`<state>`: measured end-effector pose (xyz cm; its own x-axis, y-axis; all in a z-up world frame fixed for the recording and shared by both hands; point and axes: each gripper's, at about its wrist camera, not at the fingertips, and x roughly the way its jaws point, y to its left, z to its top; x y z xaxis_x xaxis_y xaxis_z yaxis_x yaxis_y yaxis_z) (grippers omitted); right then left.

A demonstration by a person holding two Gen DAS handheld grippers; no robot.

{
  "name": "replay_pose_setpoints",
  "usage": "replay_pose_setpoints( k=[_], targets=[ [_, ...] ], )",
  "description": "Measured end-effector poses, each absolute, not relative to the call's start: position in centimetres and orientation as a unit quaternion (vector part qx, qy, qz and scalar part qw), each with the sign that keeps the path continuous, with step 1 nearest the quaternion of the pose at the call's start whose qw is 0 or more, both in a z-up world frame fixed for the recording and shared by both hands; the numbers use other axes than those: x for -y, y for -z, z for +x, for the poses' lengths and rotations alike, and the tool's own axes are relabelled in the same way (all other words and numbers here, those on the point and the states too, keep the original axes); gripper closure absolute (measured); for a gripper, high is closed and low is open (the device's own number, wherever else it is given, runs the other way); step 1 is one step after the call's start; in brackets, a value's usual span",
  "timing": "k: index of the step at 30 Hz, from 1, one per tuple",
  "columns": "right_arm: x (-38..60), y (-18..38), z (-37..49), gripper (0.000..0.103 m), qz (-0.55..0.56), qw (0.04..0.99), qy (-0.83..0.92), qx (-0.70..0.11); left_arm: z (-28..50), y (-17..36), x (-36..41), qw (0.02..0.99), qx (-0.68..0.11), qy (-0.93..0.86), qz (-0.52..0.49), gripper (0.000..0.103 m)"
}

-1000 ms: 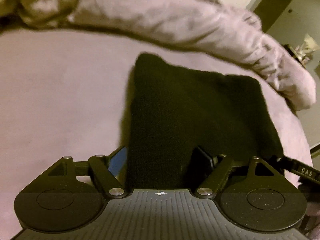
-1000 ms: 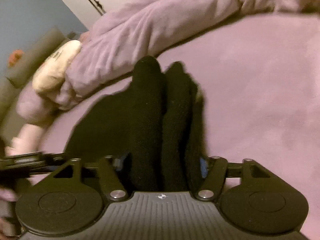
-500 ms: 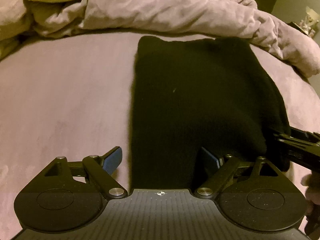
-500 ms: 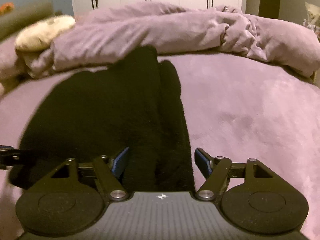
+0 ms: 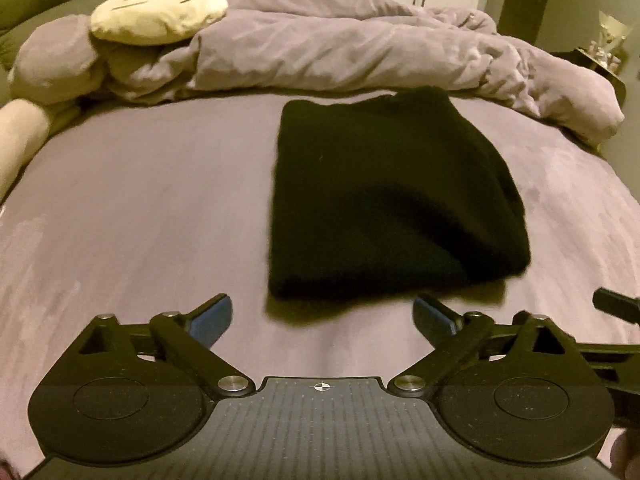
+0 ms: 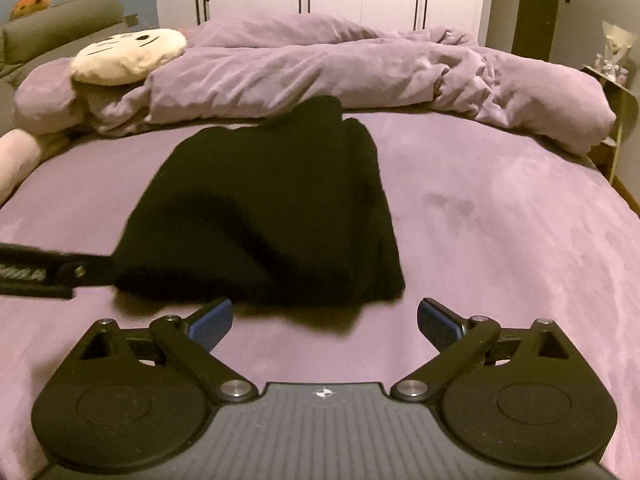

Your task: Fold small clothes

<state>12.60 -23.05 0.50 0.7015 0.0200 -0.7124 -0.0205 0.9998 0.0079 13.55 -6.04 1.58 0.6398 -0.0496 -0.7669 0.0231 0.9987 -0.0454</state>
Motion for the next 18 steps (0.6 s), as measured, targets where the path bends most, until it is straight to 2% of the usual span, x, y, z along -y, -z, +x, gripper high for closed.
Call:
replay_pose_setpoints(
  k=[5,18],
  targets=[
    [20.8,-1.4,10.3,0.004,-0.028,0.898,0.001,-0.44,9.9,-1.8,5.8,0.905,-0.426,0.0,-0.006,0.002],
    [19.1,-3.9,7.8,0.004,-0.031,0.903,-0.002,-0.43,7.2,-3.6,5.3,0.91,-0.414,-0.004,-0.01,0.002]
  ],
)
